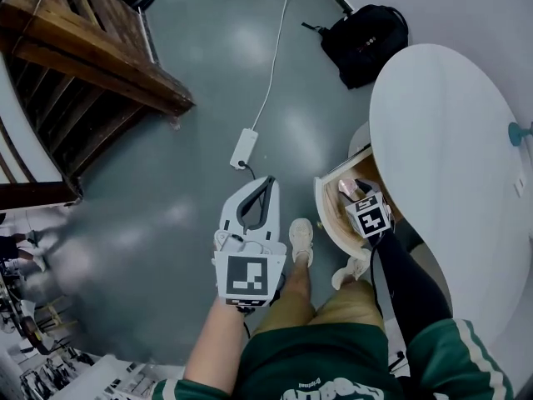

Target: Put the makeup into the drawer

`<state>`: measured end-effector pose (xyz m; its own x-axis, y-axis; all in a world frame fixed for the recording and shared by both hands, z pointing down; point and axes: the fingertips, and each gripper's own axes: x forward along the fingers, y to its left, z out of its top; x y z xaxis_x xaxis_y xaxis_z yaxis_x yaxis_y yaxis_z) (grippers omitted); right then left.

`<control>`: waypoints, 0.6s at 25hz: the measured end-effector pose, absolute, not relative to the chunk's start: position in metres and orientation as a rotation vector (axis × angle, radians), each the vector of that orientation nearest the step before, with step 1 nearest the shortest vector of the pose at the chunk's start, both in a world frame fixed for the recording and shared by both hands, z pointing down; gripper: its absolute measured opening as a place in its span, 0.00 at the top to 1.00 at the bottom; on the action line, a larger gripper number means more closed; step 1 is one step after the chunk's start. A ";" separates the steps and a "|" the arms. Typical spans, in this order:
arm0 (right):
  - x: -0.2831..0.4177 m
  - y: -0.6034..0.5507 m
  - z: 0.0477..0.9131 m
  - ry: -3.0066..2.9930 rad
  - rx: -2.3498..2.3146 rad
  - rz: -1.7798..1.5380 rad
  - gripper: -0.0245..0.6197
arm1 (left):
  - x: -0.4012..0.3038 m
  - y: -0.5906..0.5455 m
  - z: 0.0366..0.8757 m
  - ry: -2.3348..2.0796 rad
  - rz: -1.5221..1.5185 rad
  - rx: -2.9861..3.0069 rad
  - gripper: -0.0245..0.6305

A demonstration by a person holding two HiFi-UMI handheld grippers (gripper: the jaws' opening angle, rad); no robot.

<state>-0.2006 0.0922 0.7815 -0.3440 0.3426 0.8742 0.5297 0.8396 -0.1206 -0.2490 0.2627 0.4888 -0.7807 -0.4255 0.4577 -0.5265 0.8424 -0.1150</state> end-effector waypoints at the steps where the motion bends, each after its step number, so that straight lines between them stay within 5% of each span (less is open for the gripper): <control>1: -0.202 0.092 0.788 -1.955 -0.645 -0.233 0.59 | -0.248 0.265 0.493 -2.593 0.330 0.700 0.96; 15: -0.216 0.090 0.830 -1.900 -0.595 -0.230 0.59 | -0.250 0.283 0.510 -2.572 0.306 0.662 0.96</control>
